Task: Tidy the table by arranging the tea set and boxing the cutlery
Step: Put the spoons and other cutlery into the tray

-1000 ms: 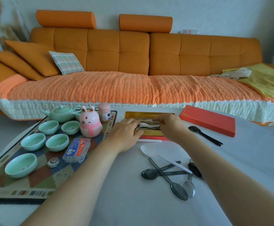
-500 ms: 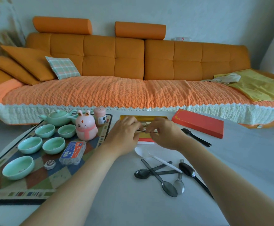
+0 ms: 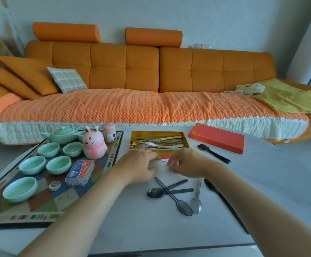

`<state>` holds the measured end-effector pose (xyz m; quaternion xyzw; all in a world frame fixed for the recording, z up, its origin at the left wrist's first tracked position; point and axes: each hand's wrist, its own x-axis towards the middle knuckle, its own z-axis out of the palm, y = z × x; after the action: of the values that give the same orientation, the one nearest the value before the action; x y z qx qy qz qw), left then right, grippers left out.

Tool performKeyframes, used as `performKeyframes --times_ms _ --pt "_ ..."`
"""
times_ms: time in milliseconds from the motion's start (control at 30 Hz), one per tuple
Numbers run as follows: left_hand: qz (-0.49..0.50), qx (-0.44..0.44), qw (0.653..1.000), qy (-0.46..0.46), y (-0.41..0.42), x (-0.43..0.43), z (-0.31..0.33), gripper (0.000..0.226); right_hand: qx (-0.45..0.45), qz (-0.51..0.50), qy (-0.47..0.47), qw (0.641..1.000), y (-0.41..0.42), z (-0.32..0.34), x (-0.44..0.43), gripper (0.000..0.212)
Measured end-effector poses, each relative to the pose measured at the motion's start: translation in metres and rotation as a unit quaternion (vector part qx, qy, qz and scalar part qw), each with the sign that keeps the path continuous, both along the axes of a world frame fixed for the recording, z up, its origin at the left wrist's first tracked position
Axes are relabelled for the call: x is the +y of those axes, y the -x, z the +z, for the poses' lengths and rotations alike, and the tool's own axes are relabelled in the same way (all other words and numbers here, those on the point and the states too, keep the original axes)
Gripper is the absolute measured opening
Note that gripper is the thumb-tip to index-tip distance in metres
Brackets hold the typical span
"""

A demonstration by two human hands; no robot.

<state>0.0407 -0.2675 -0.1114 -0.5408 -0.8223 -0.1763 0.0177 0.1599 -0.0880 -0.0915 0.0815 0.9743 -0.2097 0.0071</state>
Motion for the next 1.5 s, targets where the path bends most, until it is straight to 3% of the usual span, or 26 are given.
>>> performKeyframes --times_ms 167,433,500,600,700,867,1000,1167,1333,1500 --pt "0.045 -0.169 0.975 -0.133 0.003 0.005 0.005 0.02 0.084 -0.05 0.065 0.993 0.006 0.004 0.002 0.015" --pt "0.148 -0.281 0.9 -0.298 0.032 0.008 0.012 0.016 0.217 -0.048 0.041 0.974 0.021 0.007 0.001 0.031" --pt "0.171 -0.255 0.905 -0.293 0.037 0.011 0.012 0.018 0.235 -0.051 0.037 0.97 0.028 0.006 0.001 0.033" --pt "0.205 -0.143 0.928 -0.277 0.043 0.016 0.008 0.03 0.227 -0.1 0.023 0.968 0.042 0.002 0.007 0.034" --pt "0.175 -0.039 0.959 -0.219 0.045 0.02 0.002 0.036 0.182 -0.151 0.007 0.972 0.053 -0.003 0.014 0.042" --pt "0.088 0.01 0.991 -0.096 0.041 0.02 -0.006 0.048 0.109 -0.144 -0.042 0.983 0.069 -0.009 0.018 0.048" --pt "0.075 0.068 0.995 0.022 0.047 0.021 -0.015 0.05 0.088 -0.156 -0.028 0.983 0.074 -0.01 0.019 0.052" --pt "0.074 0.076 0.994 0.023 0.048 0.023 -0.016 0.051 0.134 -0.092 -0.03 0.986 0.068 -0.01 0.017 0.044" --pt "0.067 0.068 0.995 0.022 0.043 0.02 -0.013 0.054 0.104 -0.054 -0.02 0.993 0.059 -0.011 0.013 0.044" --pt "0.037 0.094 0.994 -0.041 0.032 0.018 -0.001 0.044 0.236 -0.011 -0.047 0.971 0.045 -0.005 0.011 0.037"
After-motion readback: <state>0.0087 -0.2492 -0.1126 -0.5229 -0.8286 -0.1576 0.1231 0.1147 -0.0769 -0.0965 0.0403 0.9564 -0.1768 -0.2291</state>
